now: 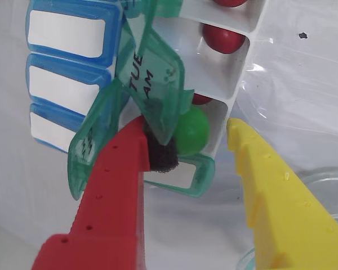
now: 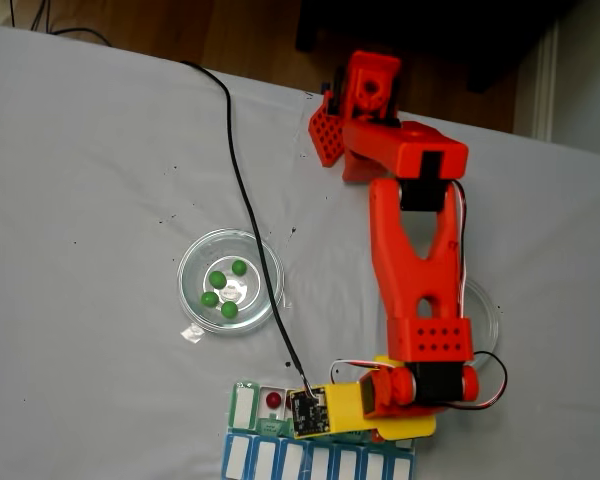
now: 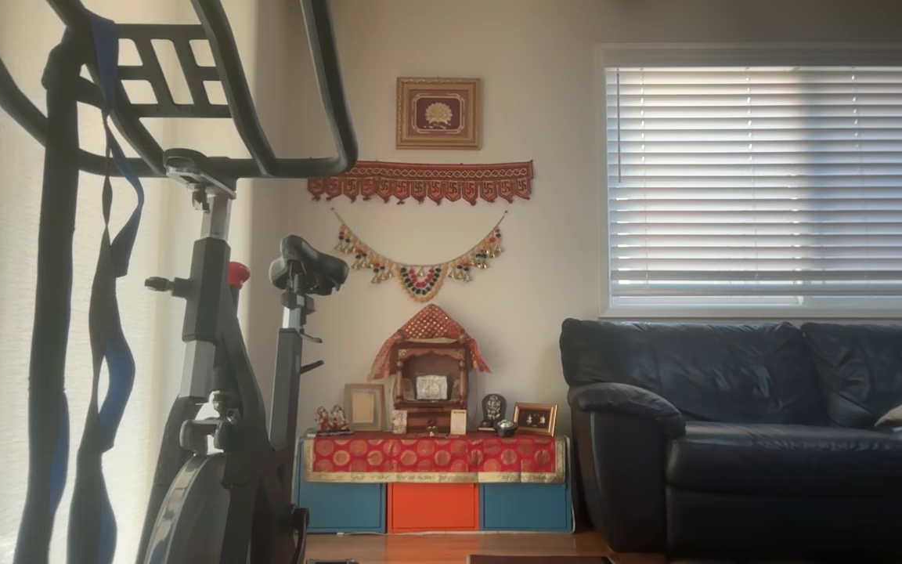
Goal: Sort medicines into box.
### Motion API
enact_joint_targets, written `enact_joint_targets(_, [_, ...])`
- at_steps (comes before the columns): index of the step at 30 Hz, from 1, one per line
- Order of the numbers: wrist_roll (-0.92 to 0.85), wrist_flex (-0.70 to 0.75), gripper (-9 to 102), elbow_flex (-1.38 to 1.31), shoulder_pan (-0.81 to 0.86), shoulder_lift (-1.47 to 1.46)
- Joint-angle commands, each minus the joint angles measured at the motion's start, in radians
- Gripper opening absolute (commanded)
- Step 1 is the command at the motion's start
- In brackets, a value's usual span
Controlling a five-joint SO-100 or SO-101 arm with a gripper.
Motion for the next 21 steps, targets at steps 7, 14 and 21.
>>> enact_joint_targets(7, [-0.040,0.046,24,-0.046,0.015,0.166])
enact_joint_targets(14, [-0.057,0.034,24,0.038,0.023,0.253])
enact_joint_targets(21, [-0.063,-0.014,23,0.141,0.020,0.331])
